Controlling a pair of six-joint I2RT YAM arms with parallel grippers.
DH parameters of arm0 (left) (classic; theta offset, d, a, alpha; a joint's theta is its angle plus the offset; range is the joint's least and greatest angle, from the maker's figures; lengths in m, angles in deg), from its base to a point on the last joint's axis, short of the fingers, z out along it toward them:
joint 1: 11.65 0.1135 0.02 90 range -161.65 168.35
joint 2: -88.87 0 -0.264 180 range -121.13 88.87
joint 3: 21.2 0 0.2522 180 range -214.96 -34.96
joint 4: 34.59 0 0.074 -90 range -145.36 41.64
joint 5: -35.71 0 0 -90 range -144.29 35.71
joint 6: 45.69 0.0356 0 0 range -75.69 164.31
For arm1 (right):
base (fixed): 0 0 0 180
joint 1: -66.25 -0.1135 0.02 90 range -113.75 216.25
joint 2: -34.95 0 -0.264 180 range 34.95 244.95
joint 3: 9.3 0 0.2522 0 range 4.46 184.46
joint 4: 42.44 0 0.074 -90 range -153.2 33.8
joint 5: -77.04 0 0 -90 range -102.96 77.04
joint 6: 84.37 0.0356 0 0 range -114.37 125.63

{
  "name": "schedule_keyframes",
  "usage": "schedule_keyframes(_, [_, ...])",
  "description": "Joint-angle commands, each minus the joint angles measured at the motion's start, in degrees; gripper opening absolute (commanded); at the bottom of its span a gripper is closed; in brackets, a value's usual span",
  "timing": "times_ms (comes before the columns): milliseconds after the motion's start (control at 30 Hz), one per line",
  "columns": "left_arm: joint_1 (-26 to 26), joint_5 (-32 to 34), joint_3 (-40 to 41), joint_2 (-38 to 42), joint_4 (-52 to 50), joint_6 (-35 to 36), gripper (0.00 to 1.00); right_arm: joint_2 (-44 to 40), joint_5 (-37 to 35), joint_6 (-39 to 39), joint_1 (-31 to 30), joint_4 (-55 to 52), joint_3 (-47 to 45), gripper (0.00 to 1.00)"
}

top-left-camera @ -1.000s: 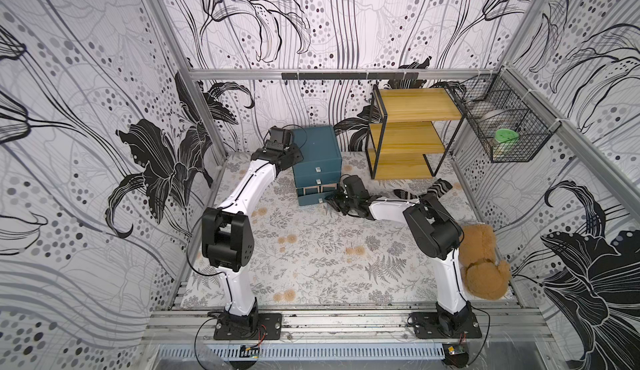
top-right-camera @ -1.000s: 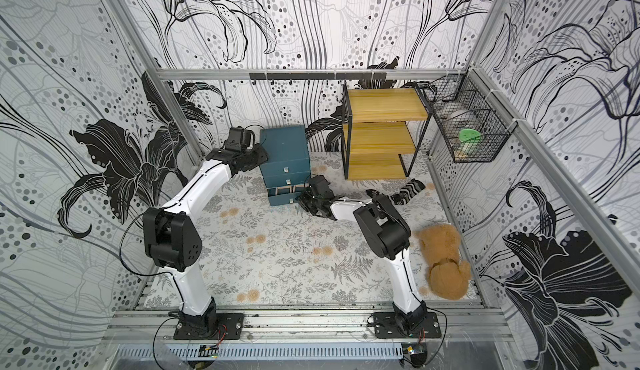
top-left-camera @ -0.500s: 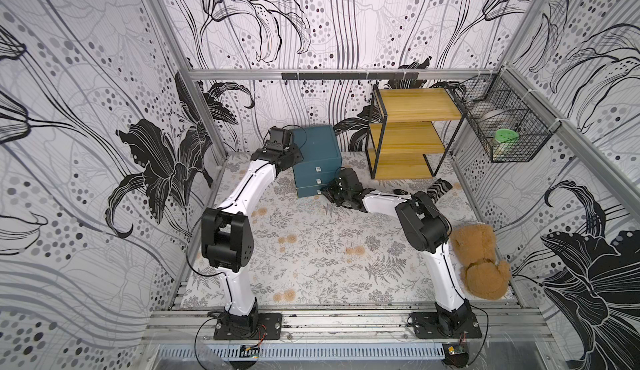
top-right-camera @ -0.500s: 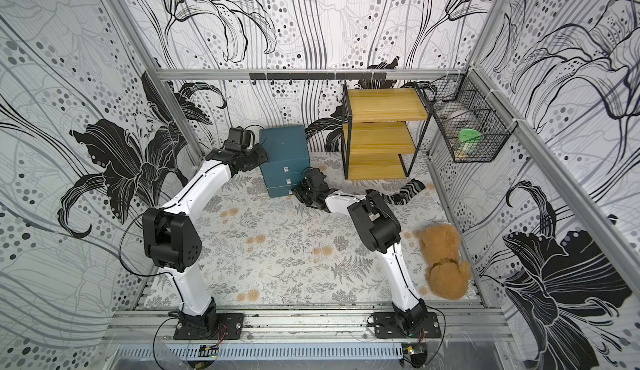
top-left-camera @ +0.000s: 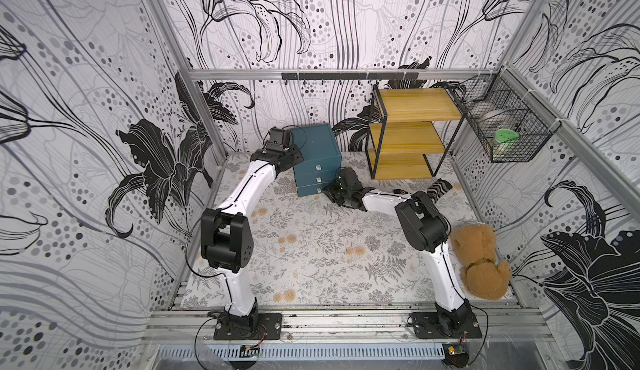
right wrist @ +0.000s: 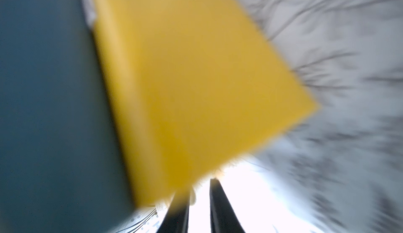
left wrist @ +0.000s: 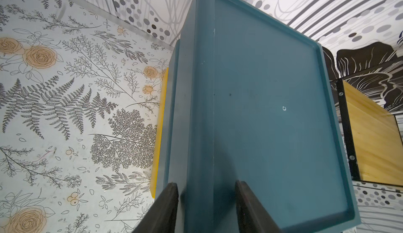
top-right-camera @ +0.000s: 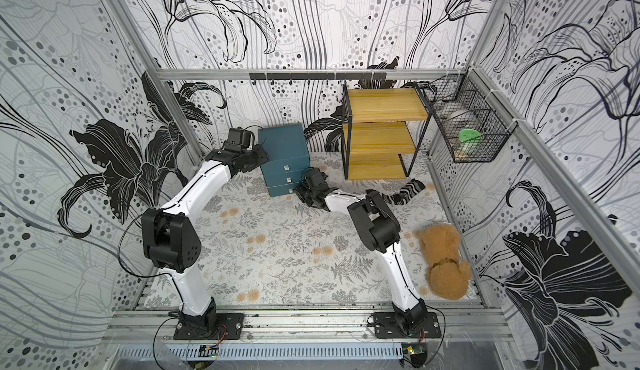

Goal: Place the brooch boxes into the drawer by color
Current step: Close the drawer in the storage box, then reset both arms

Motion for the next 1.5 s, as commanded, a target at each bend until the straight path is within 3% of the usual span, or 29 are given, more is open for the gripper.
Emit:
schedule_keyframes(0, [0.1,2.1,1.5,3.7,-2.1,-1.1,0.53,-8.6,-5.4,-5.6,0.2,-7.9,-2.1,0.25])
schedule_keyframes(133, [-0.4,6.2,6.6,10.1,1.4,-3.5,0.61,-17.7,-11.5,-13.2,0.3,-16.6,-6.2,0.4])
schedule_keyframes(200, [-0.4,8.8,10.3,14.5,3.4,-4.9,0.7,-23.2,-15.4,-17.5,0.4,-20.6,-8.8,0.53])
schedule_keyframes(233, [-0.4,9.9,12.0,16.3,4.3,-5.4,0.75,-26.0,-17.2,-19.2,0.6,-22.0,-10.0,0.61])
schedule_keyframes(267, [-0.4,10.9,13.9,18.6,5.5,-5.6,0.9,-29.1,-19.2,-21.4,0.9,-23.2,-11.4,0.76])
schedule_keyframes(300, [-0.5,11.5,15.5,20.6,6.4,-5.7,0.98,-32.1,-21.0,-23.6,1.3,-24.4,-12.6,0.98])
schedule_keyframes(533, [-0.6,17.6,25.9,30.8,10.7,-3.5,0.97,-48.4,-32.5,-38.4,6.1,-32.7,-16.8,0.96])
schedule_keyframes(600, [-1.3,22.3,29.3,33.4,11.2,-1.6,0.97,-51.8,-39.3,-42.8,6.3,-34.3,-17.4,0.96])
schedule_keyframes(667, [-3.8,31.6,33.5,35.7,13.1,0.5,0.97,-53.9,-50.8,-42.6,6.5,-39.0,-18.1,0.96])
schedule_keyframes(733, [-5.3,38.9,39.1,37.9,17.4,-0.4,0.97,-58.0,-57.2,-48.0,7.5,-33.1,-24.9,0.96])
schedule_keyframes(800, [-5.3,40.3,46.7,41.5,25.5,1.9,0.97,-65.4,-52.9,-61.5,10.3,-15.7,-38.1,0.96])
schedule_keyframes(867, [-5.3,42.1,56.3,45.3,37.9,11.1,0.97,-73.0,-47.1,-66.3,16.0,-3.2,-50.3,0.96])
schedule_keyframes(967, [-5.2,43.4,65.3,47.0,49.3,20.4,0.97,-77.3,-42.9,-66.2,25.6,-2.3,-57.9,0.96])
schedule_keyframes(1067, [-5.0,40.2,72.5,45.8,61.8,29.7,0.97,-77.9,-38.1,-70.4,30.3,1.5,-64.1,0.96])
schedule_keyframes(1233, [-3.4,36.8,78.0,39.8,73.5,31.9,0.97,-75.4,-36.0,-76.7,30.7,12.9,-72.0,0.96])
schedule_keyframes(1467, [-2.1,32.6,81.5,29.2,88.7,30.4,0.97,-69.3,-26.3,-78.7,34.2,35.2,-81.0,0.96])
